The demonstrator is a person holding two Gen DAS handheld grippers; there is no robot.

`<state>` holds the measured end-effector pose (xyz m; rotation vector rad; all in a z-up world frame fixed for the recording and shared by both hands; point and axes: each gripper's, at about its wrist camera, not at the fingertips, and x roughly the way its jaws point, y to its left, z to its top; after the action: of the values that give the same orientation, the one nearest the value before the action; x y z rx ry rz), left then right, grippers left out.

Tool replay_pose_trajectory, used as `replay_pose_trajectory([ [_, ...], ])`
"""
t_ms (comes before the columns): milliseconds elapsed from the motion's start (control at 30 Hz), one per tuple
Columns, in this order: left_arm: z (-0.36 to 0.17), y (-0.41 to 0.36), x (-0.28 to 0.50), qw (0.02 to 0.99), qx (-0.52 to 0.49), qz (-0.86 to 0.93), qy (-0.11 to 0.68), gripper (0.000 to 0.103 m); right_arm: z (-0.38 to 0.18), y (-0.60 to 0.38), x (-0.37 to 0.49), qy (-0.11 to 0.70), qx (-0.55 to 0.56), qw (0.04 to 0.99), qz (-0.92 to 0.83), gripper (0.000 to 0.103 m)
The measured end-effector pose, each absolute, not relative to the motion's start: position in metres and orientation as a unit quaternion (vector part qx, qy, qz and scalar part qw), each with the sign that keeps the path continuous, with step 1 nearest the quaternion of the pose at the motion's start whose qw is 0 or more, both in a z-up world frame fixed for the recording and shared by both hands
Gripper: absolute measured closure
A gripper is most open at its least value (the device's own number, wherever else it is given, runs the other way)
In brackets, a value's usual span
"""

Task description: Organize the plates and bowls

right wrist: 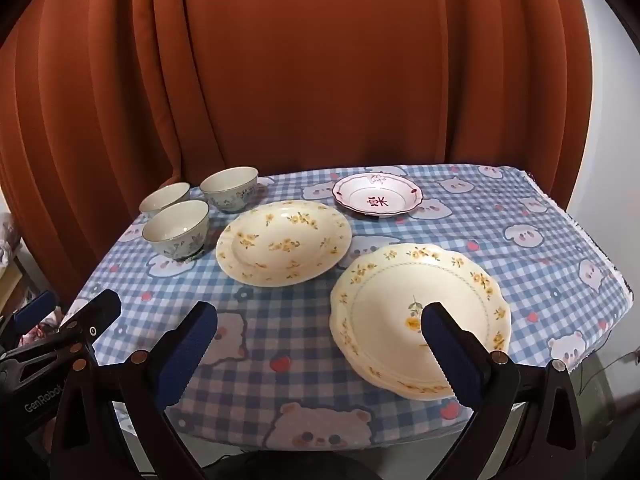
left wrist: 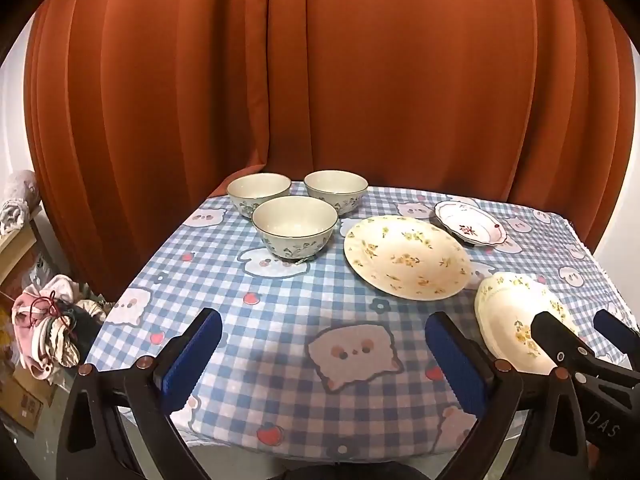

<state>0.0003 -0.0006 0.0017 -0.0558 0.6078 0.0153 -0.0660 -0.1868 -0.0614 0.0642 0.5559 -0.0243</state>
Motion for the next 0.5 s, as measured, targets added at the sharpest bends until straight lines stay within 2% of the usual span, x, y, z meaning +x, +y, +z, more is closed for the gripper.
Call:
replay_pose_trajectory([
  [67, 0.000, -0.005, -0.010, 0.960, -0.017, 0.007, 0.281, 0.001, -0.060, -0.187, -0.066, 0.272, 0.036, 0.962, -0.014, 0.000],
  [500, 0.009, -0.020, -0.009, 0.952, -0.010, 0.011, 0.306, 0.003, -0.060, -0.202, -0.073, 0.274, 0.030, 0.961, -0.020, 0.000],
])
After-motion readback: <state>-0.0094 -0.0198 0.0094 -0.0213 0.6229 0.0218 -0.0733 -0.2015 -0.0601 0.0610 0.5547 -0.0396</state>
